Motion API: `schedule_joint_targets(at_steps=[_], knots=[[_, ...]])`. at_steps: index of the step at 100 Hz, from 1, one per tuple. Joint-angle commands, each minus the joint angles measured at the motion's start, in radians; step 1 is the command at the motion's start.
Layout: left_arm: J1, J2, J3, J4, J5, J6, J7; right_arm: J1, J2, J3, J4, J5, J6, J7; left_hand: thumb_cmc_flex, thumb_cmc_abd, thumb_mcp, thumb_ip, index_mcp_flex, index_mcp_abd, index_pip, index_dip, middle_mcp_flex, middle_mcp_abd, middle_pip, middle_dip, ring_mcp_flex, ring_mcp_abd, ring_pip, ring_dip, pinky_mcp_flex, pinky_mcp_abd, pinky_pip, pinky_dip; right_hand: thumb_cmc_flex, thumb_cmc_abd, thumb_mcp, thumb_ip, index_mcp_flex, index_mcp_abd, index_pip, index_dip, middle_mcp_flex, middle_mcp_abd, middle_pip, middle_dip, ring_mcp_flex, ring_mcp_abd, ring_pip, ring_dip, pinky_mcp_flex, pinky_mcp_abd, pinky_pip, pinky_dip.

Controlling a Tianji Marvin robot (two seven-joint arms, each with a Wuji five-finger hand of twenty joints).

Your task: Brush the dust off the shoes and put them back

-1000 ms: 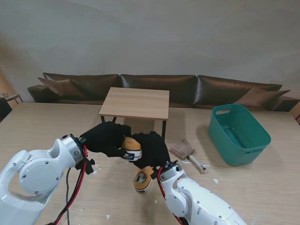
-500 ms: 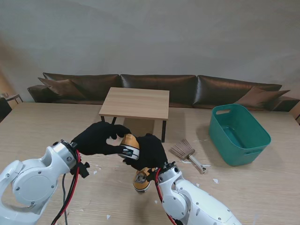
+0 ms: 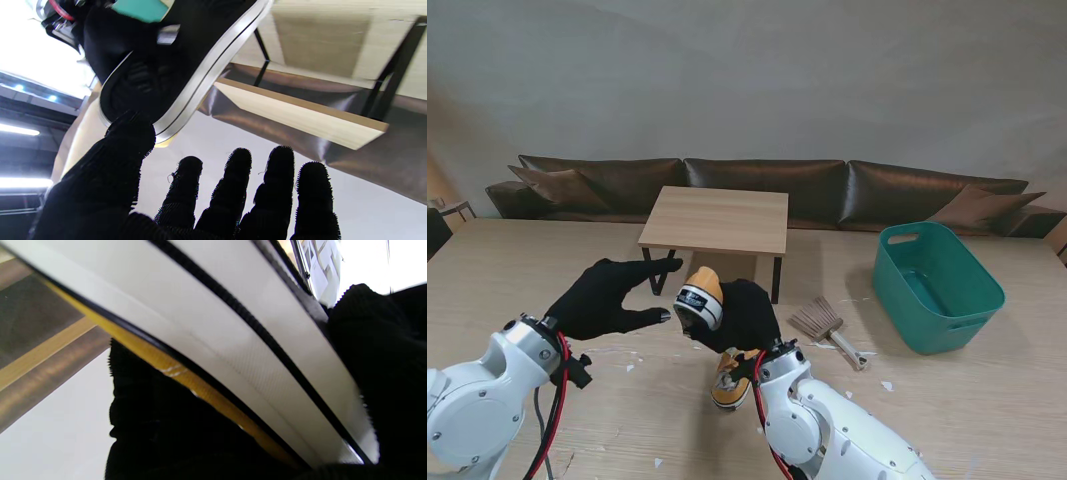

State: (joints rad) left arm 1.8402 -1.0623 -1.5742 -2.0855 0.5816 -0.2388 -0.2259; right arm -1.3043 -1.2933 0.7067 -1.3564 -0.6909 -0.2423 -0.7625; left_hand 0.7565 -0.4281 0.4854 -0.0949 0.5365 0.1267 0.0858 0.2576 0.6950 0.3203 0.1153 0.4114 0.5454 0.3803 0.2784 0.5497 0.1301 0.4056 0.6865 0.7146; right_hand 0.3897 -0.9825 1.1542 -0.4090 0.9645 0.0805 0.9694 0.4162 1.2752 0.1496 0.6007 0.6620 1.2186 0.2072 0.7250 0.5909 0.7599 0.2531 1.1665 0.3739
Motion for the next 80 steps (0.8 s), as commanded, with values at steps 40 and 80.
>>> schedule_joint_targets(at_steps=[40, 80], knots=[[0.044, -0.005, 0.014, 0.06, -0.038, 0.066, -0.002, -0.068, 0.026, 0.112, -0.183, 0.074, 0.014, 0.151, -0.135, -0.061, 0.029, -0.006, -0.087, 0.009, -0.016, -0.032, -0.149, -0.011, -0.038, -0.075, -0.159, -0.032, -0.127, -0.105, -0.022, -0.044, -0.39, 0.034, 0.246, 0.145, 0.251, 0.07, 0.047, -0.174, 0.131, 0.071, 0.031, -0.078, 0.03, 0.04, 0.083, -0.104, 0.091, 0.042, 0.037, -0.046, -0.036, 0.017], [-0.072, 0.0, 0.164, 0.136, -0.141, 0.051, -0.025, -0.122, 0.034, 0.179, -0.262, 0.187, -0.049, 0.233, -0.204, -0.115, 0.119, -0.03, -0.104, -0.027, -0.017, -0.009, -0.171, -0.023, -0.039, -0.07, -0.177, -0.034, -0.133, -0.106, -0.035, -0.057, -0.428, 0.082, 0.259, 0.151, 0.239, 0.076, 0.043, -0.178, 0.126, 0.077, 0.024, -0.08, 0.024, 0.045, 0.083, -0.103, 0.071, 0.038, 0.024, -0.048, -0.052, 0.023]])
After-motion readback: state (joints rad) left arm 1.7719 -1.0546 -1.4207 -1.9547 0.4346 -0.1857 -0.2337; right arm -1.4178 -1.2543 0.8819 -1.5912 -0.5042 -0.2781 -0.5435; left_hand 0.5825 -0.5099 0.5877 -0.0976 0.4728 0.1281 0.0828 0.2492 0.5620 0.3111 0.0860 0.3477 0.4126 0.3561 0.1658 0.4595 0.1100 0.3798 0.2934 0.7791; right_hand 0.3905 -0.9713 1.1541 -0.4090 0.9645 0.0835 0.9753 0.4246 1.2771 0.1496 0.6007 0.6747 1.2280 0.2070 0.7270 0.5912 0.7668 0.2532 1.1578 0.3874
